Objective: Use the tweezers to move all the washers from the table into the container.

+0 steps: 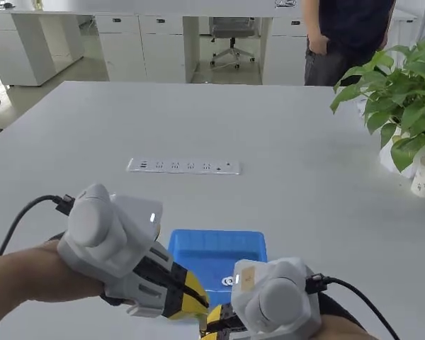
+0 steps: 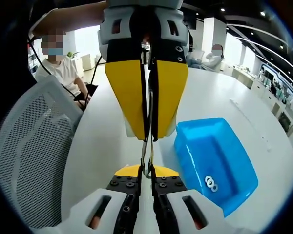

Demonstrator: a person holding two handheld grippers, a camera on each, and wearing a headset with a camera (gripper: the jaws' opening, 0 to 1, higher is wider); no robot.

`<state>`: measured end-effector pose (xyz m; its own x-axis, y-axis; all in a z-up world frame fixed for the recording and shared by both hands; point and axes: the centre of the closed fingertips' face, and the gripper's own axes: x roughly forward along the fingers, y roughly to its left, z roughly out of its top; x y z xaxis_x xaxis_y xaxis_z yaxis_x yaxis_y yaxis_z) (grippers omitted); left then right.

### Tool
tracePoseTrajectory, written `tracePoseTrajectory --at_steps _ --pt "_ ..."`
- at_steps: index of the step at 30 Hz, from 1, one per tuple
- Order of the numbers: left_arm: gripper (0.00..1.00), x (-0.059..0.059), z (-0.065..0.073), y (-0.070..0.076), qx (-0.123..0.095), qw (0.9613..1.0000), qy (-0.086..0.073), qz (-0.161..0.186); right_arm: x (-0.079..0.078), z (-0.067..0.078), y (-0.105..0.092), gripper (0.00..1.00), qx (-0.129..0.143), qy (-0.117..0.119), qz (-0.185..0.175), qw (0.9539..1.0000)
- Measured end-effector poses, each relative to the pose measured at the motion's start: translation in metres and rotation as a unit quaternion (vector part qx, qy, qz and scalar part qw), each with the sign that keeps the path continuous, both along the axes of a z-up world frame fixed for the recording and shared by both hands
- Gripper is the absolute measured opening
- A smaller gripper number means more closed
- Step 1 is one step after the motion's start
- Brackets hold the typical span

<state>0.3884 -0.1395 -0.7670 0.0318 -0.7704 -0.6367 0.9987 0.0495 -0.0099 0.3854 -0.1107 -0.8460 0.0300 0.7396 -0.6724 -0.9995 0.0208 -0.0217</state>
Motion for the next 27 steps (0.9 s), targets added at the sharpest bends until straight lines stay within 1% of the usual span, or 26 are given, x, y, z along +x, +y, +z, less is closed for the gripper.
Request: tracePoseTrajectory --at_steps 7,12,14,16,27 --pt "0.05 0.002 0.01 -0.001 -0.003 1.0 -0.004 -0.001 0.003 0.01 -0.002 0.09 0.006 -0.002 -0.004 1.0" --pt "0.05 0.005 0.018 -0.001 -0.004 0.9999 -0.01 -0.002 0.006 0.019 -0.002 0.09 0.007 -0.008 -0.003 0.9999" --pt "0.05 0.007 0.023 -0.001 -0.006 0.9999 -0.012 -0.001 0.008 0.023 -0.002 0.09 0.009 -0.012 -0.002 0.9999" --pt "0.05 0.009 0.027 -0.002 -0.007 0.9998 -0.018 0.001 0.012 0.027 -0.002 0.09 0.014 -0.011 -0.006 0.9998" --pt "0.05 0.018 0.042 -0.003 -0.01 0.9995 -0.029 -0.002 0.021 0.043 -0.003 0.09 0.019 -0.023 -0.007 0.9995"
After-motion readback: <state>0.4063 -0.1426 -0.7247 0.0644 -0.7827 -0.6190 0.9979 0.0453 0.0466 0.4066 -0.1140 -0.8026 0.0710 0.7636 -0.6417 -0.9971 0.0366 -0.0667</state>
